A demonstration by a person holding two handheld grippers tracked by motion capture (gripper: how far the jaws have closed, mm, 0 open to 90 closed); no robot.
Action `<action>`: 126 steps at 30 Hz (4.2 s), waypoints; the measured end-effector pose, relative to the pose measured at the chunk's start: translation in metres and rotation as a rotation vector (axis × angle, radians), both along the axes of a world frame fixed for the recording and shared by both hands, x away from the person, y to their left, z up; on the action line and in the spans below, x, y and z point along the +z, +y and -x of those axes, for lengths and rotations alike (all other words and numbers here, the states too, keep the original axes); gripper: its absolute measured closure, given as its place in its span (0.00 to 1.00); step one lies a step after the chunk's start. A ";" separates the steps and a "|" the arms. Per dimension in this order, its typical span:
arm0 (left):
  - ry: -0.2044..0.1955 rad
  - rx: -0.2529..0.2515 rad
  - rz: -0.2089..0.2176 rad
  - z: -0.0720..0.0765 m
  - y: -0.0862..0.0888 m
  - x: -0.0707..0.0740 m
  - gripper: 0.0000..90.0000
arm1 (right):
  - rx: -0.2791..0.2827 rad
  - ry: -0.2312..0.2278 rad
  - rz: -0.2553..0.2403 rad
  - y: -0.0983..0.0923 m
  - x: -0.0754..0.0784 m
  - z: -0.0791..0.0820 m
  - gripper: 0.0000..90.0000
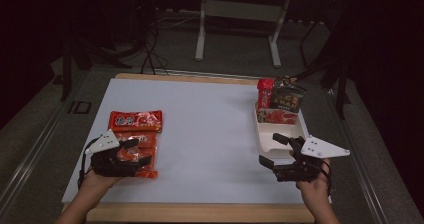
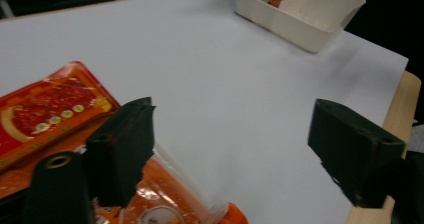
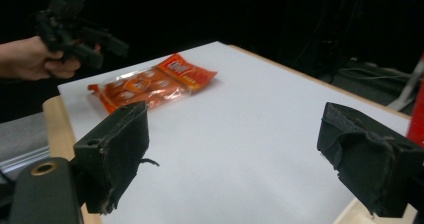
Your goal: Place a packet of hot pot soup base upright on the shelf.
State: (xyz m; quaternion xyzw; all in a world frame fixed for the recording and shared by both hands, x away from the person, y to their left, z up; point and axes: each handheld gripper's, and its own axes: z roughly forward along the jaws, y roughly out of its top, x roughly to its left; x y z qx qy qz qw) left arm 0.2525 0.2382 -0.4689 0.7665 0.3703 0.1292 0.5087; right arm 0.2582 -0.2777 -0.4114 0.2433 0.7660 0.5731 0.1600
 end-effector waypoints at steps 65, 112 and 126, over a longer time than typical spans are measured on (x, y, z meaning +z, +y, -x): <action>0.223 0.472 -0.253 -0.062 0.074 -0.068 1.00 | 0.027 0.021 -0.038 0.002 -0.008 0.002 0.15; 0.203 0.189 -0.286 -0.068 -0.021 -0.062 1.00 | 0.034 0.027 -0.037 0.001 -0.008 0.003 0.15; 0.230 0.143 -0.308 -0.039 -0.012 -0.051 1.00 | 0.037 0.024 -0.036 0.001 -0.006 0.006 0.15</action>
